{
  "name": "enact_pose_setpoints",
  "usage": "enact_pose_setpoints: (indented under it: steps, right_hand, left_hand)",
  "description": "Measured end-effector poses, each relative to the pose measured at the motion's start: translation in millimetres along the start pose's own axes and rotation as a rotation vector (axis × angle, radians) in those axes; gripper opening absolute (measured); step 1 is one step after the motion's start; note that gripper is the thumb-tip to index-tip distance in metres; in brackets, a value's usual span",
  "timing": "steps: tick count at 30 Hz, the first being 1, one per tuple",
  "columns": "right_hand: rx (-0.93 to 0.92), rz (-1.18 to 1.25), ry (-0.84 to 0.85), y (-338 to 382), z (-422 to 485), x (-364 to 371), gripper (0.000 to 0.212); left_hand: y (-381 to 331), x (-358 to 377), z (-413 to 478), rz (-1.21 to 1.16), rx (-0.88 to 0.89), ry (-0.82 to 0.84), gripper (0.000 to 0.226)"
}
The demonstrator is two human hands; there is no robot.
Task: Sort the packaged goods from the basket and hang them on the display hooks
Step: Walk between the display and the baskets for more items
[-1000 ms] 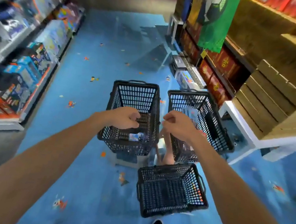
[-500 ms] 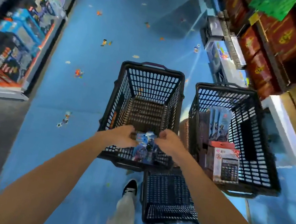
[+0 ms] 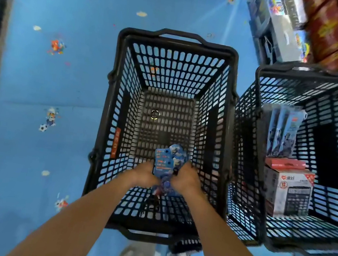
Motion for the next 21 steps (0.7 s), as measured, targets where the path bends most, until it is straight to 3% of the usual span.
enact_pose_setpoints:
  steps: [5, 9, 14, 18, 21]
  right_hand:
    - [0.052, -0.329, -0.041, 1.6, 0.2, 8.4, 0.081]
    - [0.014, -0.444, -0.035, 11.2, -6.6, 4.8, 0.062]
    - [-0.042, -0.393, -0.117, 17.2, -20.5, 7.2, 0.065]
    - [-0.070, -0.193, 0.108, 18.7, -13.5, 28.6, 0.052]
    - [-0.089, -0.069, 0.172, 17.4, -14.6, 30.4, 0.031]
  left_hand:
    - [10.1, 3.6, 17.4, -0.020, 0.000, -0.022, 0.034]
    - [8.2, 1.0, 19.7, -0.058, 0.038, -0.039, 0.036]
    - [3.9, 1.1, 16.6, -0.022, 0.025, -0.034, 0.032]
    - [6.8, 1.9, 17.2, -0.067, 0.000, 0.001, 0.027]
    - [14.8, 1.9, 24.1, -0.162, -0.009, -0.001, 0.023]
Point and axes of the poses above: each hand's wrist, its own z-axis towards the middle knuckle, its own x-axis out of the palm, y = z × x, the point moved 7 cm from there along z, towards the middle knuckle, and after that the axes turned 7 degrees about y, right-handed, at the moved point
